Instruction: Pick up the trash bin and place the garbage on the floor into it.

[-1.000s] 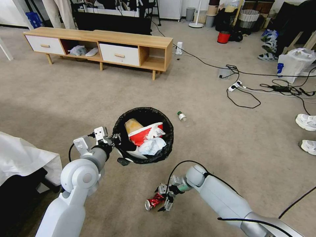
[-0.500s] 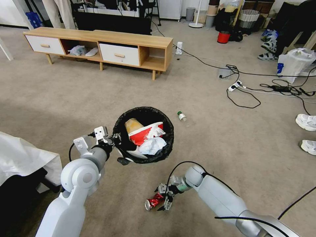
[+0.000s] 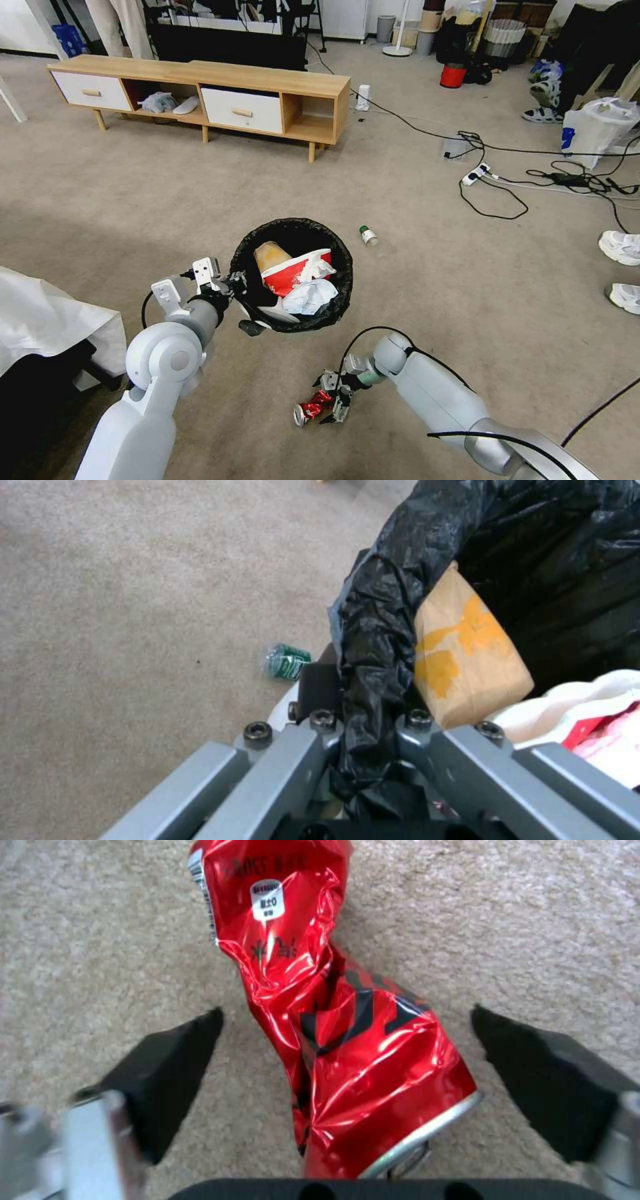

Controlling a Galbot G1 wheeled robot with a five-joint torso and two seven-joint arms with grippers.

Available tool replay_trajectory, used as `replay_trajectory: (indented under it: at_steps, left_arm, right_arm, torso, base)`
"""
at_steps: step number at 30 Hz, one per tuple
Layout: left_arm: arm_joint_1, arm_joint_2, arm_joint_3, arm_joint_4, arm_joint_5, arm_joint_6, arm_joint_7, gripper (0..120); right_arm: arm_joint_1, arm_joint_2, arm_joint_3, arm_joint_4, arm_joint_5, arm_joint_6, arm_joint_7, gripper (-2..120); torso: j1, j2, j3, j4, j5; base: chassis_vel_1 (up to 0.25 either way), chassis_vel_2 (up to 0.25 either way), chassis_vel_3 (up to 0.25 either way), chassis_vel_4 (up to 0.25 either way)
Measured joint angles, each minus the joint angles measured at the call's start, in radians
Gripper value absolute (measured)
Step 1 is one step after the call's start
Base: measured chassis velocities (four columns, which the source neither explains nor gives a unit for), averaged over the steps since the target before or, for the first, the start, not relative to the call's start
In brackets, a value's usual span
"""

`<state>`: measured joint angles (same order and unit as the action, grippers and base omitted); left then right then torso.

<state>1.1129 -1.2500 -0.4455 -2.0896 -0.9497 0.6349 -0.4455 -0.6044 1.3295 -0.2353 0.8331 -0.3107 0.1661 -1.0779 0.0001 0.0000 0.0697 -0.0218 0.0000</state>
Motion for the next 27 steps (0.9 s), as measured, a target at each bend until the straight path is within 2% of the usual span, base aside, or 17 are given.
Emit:
replay_trajectory:
  at_steps: [1, 2, 4, 6, 8, 11, 27]
  left_arm:
    - [0.000, 0.000, 0.000, 0.002, 0.002, 0.000, 0.002, 3]
    - [0.000, 0.000, 0.000, 0.002, 0.002, 0.000, 0.002, 3]
    - [0.000, 0.000, 0.001, 0.002, 0.002, -0.001, 0.002, 3]
    - [0.000, 0.001, 0.001, 0.002, 0.002, -0.001, 0.002, 3]
    - [0.000, 0.003, 0.001, 0.002, 0.002, -0.001, 0.002, 3]
    - [0.001, 0.003, 0.001, 0.002, 0.003, -0.001, 0.002, 3]
    - [0.001, 0.005, 0.002, 0.002, 0.004, -0.001, 0.002, 3]
  right_arm:
    - [0.002, 0.002, 0.004, -0.003, -0.004, 0.005, -0.003, 77]
    - [0.002, 0.002, 0.004, -0.003, -0.004, 0.005, -0.003, 77]
    - [0.002, 0.002, 0.006, -0.003, -0.004, 0.007, -0.003, 64]
    - [0.002, 0.003, 0.006, -0.003, -0.004, 0.007, -0.003, 60]
    - [0.004, 0.003, 0.006, -0.004, -0.004, 0.008, -0.004, 50]
    - [0.008, 0.003, 0.006, -0.005, -0.004, 0.010, -0.006, 46]
    - [0.024, -0.009, 0.004, 0.007, 0.011, 0.019, -0.022, 46]
  torso:
    - [0.000, 0.000, 0.000, 0.0001, 0.0000]
    - [0.000, 0.000, 0.000, 0.0001, 0.0000]
    - [0.000, 0.000, 0.000, 0.0000, -0.0001]
    - [0.000, 0.000, 0.000, 0.0000, 0.0000]
    - [0.000, 0.000, 0.000, 0.0000, 0.0000]
    - [0.000, 0.000, 0.000, 0.0001, 0.0000]
    - [0.000, 0.000, 0.000, 0.0000, 0.0001]
  base:
    - [0.000, 0.000, 0.000, 0.000]
    - [0.000, 0.000, 0.000, 0.000]
    - [0.000, 0.000, 0.000, 0.000]
    - [0.000, 0.000, 0.000, 0.000]
    - [0.000, 0.000, 0.000, 0.000]
    - [0.000, 0.000, 0.000, 0.000]
    - [0.000, 0.000, 0.000, 0.000]
